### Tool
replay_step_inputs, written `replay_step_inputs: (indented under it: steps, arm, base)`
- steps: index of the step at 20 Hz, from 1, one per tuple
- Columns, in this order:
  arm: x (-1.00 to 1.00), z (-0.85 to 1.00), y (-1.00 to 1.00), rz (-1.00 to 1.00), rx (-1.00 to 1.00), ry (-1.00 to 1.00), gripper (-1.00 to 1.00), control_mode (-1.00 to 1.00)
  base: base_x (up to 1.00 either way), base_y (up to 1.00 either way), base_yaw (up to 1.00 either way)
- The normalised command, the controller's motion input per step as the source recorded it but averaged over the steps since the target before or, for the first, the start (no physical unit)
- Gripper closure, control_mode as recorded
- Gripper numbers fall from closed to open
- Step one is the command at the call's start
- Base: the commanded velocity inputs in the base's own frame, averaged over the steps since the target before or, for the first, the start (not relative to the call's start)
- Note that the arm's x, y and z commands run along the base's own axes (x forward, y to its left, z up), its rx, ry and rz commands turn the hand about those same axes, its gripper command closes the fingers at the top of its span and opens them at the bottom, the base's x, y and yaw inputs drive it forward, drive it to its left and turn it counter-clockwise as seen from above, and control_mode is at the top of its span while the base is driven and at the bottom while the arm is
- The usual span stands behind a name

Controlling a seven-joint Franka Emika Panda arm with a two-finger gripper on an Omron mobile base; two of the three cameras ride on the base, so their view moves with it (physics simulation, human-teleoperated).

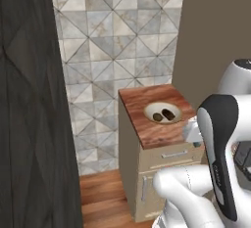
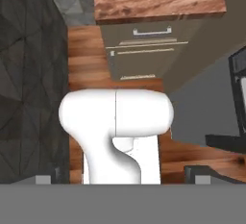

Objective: Take the lemon, kiwi, and sweet potato from the freezer and place them in the bowl on the counter.

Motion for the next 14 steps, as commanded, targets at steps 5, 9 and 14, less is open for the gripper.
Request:
replay_step_inputs:
  steps: [5, 9, 14]
  arm:
    - [0.00, 0.00, 0.00, 0.00, 0.00, 0.00, -1.00, 1.00]
    - [0.00, 0.00, 0.00, 0.00, 0.00, 0.00, -1.00, 1.00]
    - [0.00, 0.00, 0.00, 0.00, 0.00, 0.00, -1.00, 1.00]
  base:
    - [-1.00, -0.24, 0.02]
    - [-1.00, -0.25, 0.00]
    - [-0.71, -0.77, -0.02]
